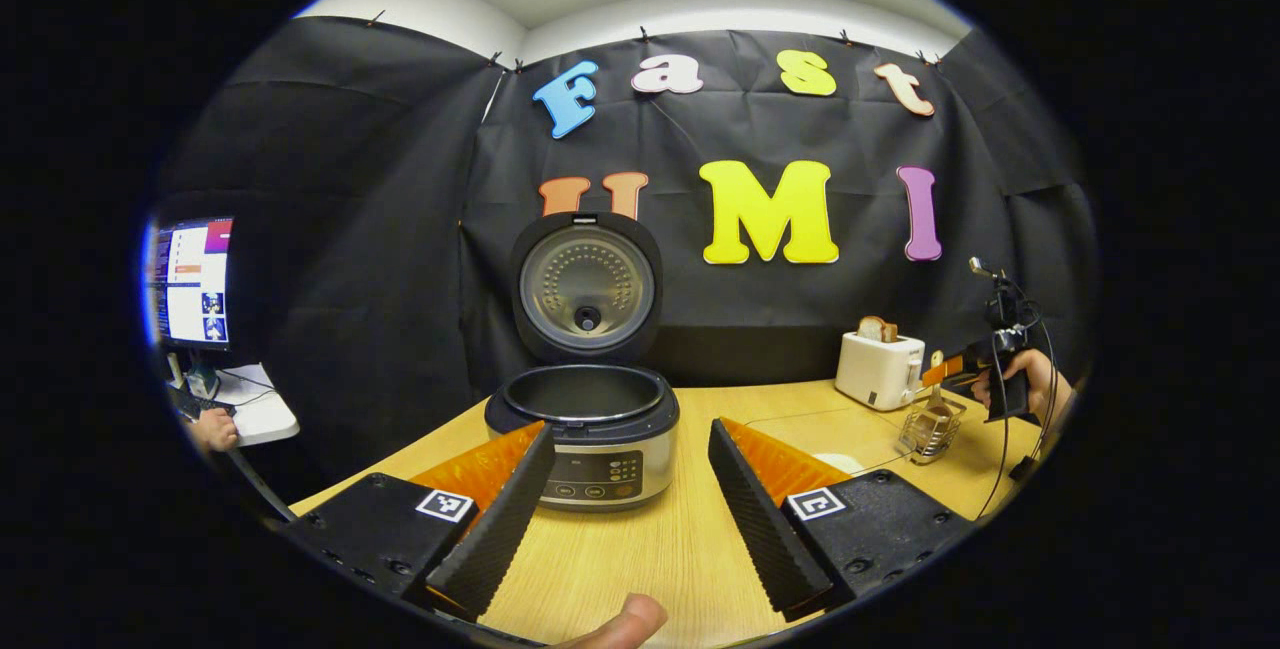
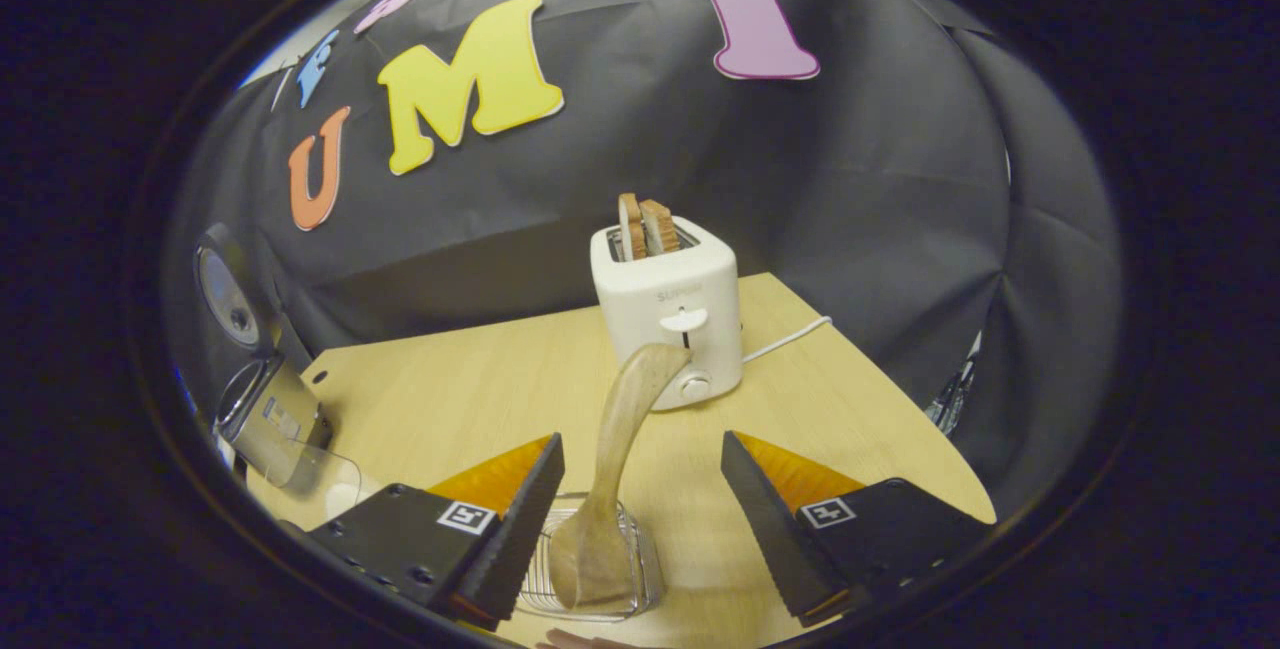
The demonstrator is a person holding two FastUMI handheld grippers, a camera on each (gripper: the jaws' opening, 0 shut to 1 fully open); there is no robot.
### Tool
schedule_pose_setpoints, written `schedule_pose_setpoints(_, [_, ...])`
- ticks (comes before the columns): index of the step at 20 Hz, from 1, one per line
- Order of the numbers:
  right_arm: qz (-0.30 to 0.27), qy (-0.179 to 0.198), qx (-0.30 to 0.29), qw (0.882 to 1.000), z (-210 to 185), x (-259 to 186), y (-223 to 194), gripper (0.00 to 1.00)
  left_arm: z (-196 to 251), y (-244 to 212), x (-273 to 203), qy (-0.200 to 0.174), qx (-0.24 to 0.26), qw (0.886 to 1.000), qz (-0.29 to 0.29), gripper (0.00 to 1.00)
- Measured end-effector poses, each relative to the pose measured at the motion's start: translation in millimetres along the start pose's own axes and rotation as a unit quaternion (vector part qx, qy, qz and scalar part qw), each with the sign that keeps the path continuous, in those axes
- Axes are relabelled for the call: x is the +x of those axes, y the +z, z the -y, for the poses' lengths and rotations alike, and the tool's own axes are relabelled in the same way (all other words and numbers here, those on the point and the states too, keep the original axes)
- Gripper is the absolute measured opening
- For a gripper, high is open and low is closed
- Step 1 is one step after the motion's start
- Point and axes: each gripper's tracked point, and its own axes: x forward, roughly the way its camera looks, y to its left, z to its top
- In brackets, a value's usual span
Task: Close the left gripper, press the button to open the rice cooker; take a wooden spoon from the chopstick holder with the right hand, scoop a spoonful of rice and pour it into the rice cooker, then put the wooden spoon back into the chopstick holder.
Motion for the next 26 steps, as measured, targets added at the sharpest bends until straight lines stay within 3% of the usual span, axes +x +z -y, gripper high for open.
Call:
schedule_pose_setpoints(4, [-0.019, 0.014, 0.013, 1.000, -13.8, 14.9, -0.1, 0.81, -3.0, -16.0, 4.6, 0.002, -0.002, 1.000, -0.017, 0.98])
schedule_pose_setpoints(5, [-0.022, 0.012, 0.010, 1.000, -14.7, 16.9, 0.0, 0.67, -4.3, -20.9, 5.9, 0.003, -0.002, 1.000, -0.022, 0.98])
schedule_pose_setpoints(6, [-0.022, 0.015, 0.007, 1.000, -18.8, 18.3, 0.2, 0.68, -5.1, -25.3, 6.7, 0.002, -0.003, 1.000, -0.027, 0.98])
schedule_pose_setpoints(7, [-0.024, 0.020, 0.003, 1.000, -22.7, 17.6, 0.1, 0.56, -4.3, -28.3, 6.6, -0.001, -0.004, 0.999, -0.033, 0.98])
schedule_pose_setpoints(8, [-0.022, 0.017, 0.000, 1.000, -22.7, 16.9, 1.2, 0.51, -2.0, -30.4, 7.3, -0.004, -0.005, 0.999, -0.037, 0.98])
schedule_pose_setpoints(9, [-0.022, -0.001, -0.002, 1.000, -14.4, 20.3, 0.9, 0.42, -2.3, -33.2, 6.5, -0.006, -0.006, 0.999, -0.041, 0.98])
schedule_pose_setpoints(10, [-0.024, -0.011, -0.002, 1.000, -12.0, 19.6, -0.3, 0.26, -1.6, -34.3, 6.4, -0.009, -0.007, 0.999, -0.042, 0.98])
schedule_pose_setpoints(11, [-0.025, -0.009, -0.006, 1.000, -13.6, 14.9, -0.4, 0.20, 0.6, -35.2, 7.2, -0.014, -0.008, 0.999, -0.042, 0.98])
schedule_pose_setpoints(13, [-0.026, 0.000, 0.000, 1.000, -15.4, 9.1, -0.8, 0.20, 4.5, -38.5, 8.9, -0.024, -0.010, 0.999, -0.046, 0.98])
schedule_pose_setpoints(14, [-0.021, 0.011, 0.020, 1.000, -18.8, 6.1, 0.7, 0.11, 4.0, -41.1, 10.7, -0.024, -0.011, 0.998, -0.050, 0.98])
schedule_pose_setpoints(18, [-0.017, 0.019, 0.010, 1.000, -21.2, -14.6, 1.3, 0.12, 0.7, -43.9, 8.4, -0.024, -0.009, 0.998, -0.055, 0.98])
schedule_pose_setpoints(19, [-0.019, 0.016, 0.011, 1.000, -22.4, -23.8, 3.7, 0.02, 1.5, -44.5, 7.5, -0.025, -0.008, 0.998, -0.055, 0.98])
schedule_pose_setpoints(26, [0.017, 0.001, -0.038, 0.999, -31.1, -61.5, 12.6, 0.02, 2.9, -47.6, 0.8, -0.034, 0.001, 0.998, -0.054, 0.98])
